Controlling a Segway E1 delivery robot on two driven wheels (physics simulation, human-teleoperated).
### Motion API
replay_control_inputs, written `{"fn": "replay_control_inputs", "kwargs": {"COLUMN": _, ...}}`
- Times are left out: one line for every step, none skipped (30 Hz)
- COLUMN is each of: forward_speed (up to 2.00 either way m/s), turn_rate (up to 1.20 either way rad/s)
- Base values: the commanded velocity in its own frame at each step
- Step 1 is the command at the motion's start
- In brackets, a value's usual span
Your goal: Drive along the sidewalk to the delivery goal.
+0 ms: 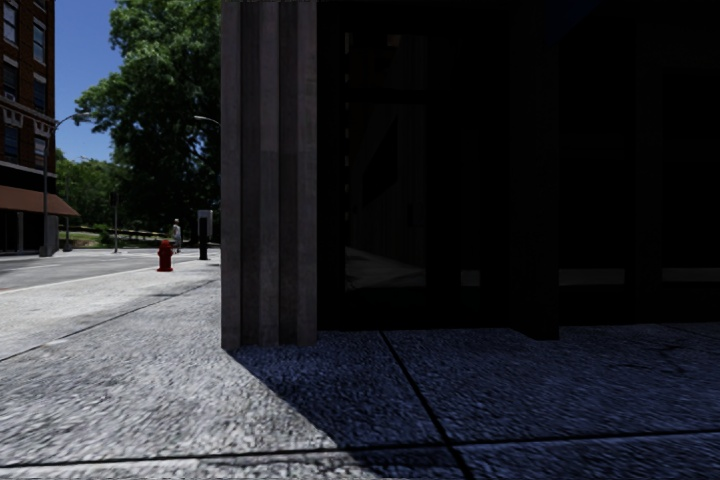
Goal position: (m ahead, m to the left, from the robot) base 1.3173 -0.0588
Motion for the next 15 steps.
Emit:
{"fn": "replay_control_inputs", "kwargs": {"forward_speed": 1.79, "turn_rate": 0.00}}
{"fn": "replay_control_inputs", "kwargs": {"forward_speed": 1.79, "turn_rate": 0.00}}
{"fn": "replay_control_inputs", "kwargs": {"forward_speed": 1.79, "turn_rate": 0.00}}
{"fn": "replay_control_inputs", "kwargs": {"forward_speed": 1.78, "turn_rate": 0.00}}
{"fn": "replay_control_inputs", "kwargs": {"forward_speed": 1.78, "turn_rate": 0.00}}
{"fn": "replay_control_inputs", "kwargs": {"forward_speed": 1.78, "turn_rate": 0.00}}
{"fn": "replay_control_inputs", "kwargs": {"forward_speed": 1.77, "turn_rate": 0.00}}
{"fn": "replay_control_inputs", "kwargs": {"forward_speed": 1.73, "turn_rate": 0.00}}
{"fn": "replay_control_inputs", "kwargs": {"forward_speed": 1.68, "turn_rate": 0.00}}
{"fn": "replay_control_inputs", "kwargs": {"forward_speed": 1.68, "turn_rate": 0.00}}
{"fn": "replay_control_inputs", "kwargs": {"forward_speed": 1.63, "turn_rate": 0.00}}
{"fn": "replay_control_inputs", "kwargs": {"forward_speed": 1.49, "turn_rate": 0.00}}
{"fn": "replay_control_inputs", "kwargs": {"forward_speed": 1.30, "turn_rate": 0.00}}
{"fn": "replay_control_inputs", "kwargs": {"forward_speed": 0.86, "turn_rate": 0.00}}
{"fn": "replay_control_inputs", "kwargs": {"forward_speed": 0.86, "turn_rate": 0.00}}
